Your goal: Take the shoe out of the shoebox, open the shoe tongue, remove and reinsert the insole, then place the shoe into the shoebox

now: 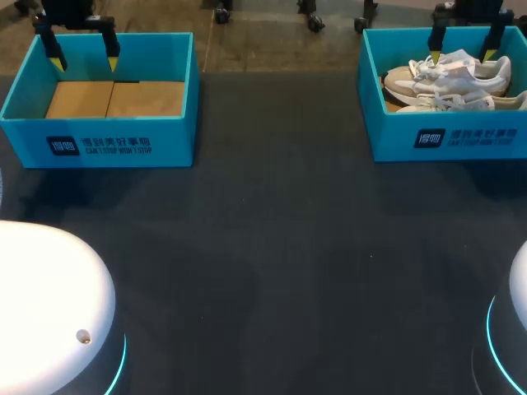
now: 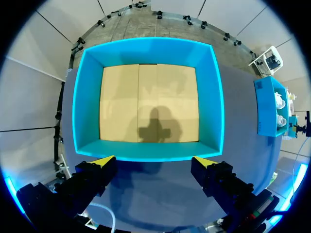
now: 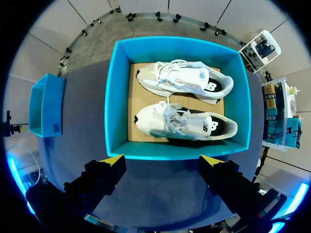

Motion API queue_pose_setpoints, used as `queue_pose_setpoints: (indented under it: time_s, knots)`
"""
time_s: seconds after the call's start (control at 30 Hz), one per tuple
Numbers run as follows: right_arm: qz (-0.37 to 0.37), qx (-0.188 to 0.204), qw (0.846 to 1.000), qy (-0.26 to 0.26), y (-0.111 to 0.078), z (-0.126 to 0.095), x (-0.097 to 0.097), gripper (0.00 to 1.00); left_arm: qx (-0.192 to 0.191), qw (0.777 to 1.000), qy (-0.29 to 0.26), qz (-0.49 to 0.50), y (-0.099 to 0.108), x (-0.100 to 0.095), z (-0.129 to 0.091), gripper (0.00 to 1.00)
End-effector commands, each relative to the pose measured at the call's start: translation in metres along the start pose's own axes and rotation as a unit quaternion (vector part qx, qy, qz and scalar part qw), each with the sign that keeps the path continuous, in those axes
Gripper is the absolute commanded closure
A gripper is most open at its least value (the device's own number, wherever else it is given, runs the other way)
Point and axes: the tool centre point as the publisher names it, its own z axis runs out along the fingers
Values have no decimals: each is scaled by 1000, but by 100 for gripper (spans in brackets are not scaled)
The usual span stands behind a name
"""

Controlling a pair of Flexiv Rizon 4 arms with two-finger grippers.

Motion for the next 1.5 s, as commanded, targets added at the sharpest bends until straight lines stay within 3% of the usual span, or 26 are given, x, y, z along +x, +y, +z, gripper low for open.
queue_pose_setpoints:
  time_s: [0.03,0.47,0.73,0.97,1.17,1.37,1.4,1.47,1.5]
  knots:
    - [0,0,1000,0,0,0,0,0,0,1000,0,0,0,0,0,0]
    - [0,0,1000,0,0,0,0,0,0,1000,0,0,0,0,0,0]
    - [29,-37,999,-16,11,8,-52,0,0,1000,0,0,0,0,0,0]
    - [57,-47,996,-48,22,27,-108,0,0,1000,0,0,0,0,0,0]
    - [69,-49,995,-60,24,44,-140,0,0,1000,0,0,0,0,0,0]
    - [86,-41,994,-62,26,70,-159,0,0,1000,0,0,0,0,0,0]
    - [90,-40,993,-61,26,74,-161,4,0,1000,0,0,0,0,0,0]
    - [100,-37,993,-55,27,84,-165,48,0,1000,0,0,0,0,0,0]
    - [98,-36,993,-56,28,87,-166,53,0,1000,0,0,0,0,0,0]
